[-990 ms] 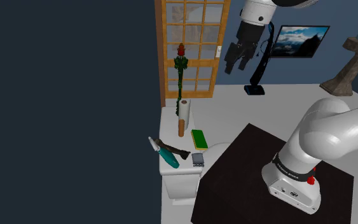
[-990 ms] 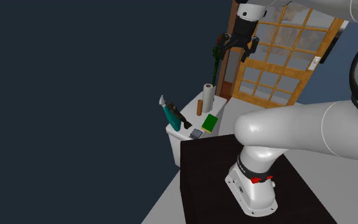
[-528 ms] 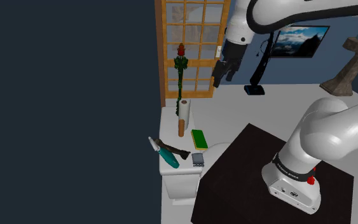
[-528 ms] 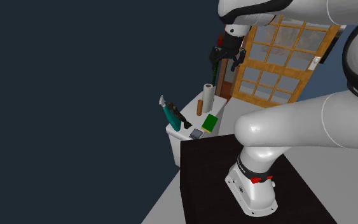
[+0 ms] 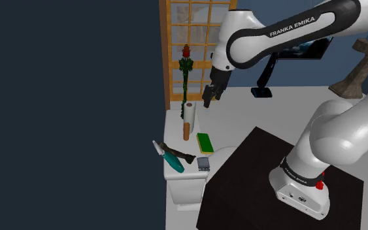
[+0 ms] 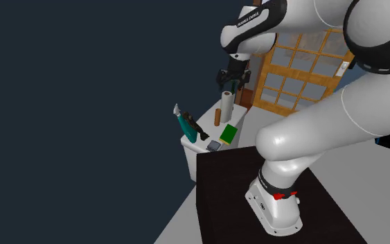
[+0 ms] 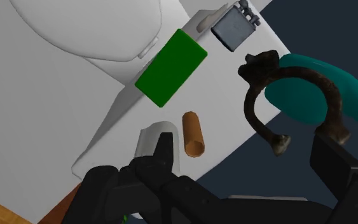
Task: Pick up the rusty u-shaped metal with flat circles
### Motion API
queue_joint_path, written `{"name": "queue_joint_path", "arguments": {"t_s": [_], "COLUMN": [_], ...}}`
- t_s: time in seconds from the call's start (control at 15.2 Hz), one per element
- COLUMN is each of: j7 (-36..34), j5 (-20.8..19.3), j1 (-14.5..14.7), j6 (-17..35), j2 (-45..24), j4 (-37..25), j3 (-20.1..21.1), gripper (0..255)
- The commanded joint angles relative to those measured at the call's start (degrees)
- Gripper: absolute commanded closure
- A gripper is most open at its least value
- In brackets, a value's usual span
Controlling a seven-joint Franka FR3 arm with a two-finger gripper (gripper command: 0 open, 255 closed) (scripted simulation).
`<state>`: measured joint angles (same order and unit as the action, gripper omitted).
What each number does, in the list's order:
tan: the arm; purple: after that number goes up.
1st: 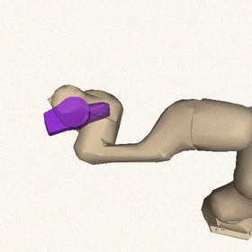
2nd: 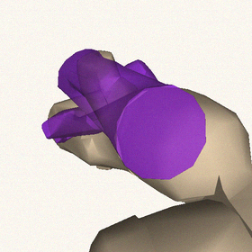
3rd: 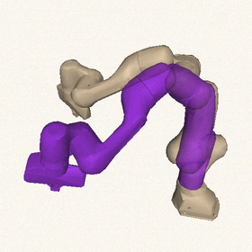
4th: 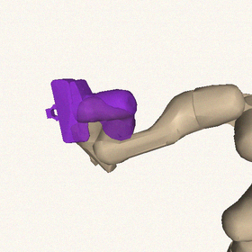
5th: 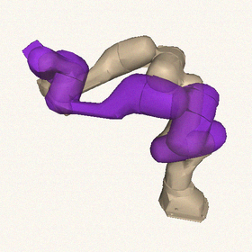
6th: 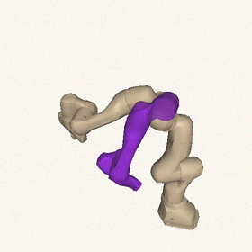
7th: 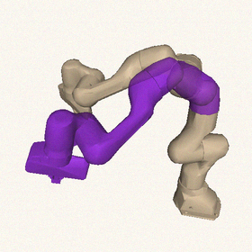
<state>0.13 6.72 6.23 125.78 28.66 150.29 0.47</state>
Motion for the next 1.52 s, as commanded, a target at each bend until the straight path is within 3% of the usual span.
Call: {"name": "queue_joint_path", "arguments": {"t_s": [0.0,0.79,1.45], "j7": [0.7,4.6,4.3], "j5": [0.4,0.2,-5.0], "j1": [0.9,4.6,8.7], "j6": [4.5,27.1,38.4], "j2": [-4.2,-32.1,-55.9], "j4": [0.1,-5.5,-18.0], "j3": [0.6,3.7,3.5], "gripper": [0,0,0]}}
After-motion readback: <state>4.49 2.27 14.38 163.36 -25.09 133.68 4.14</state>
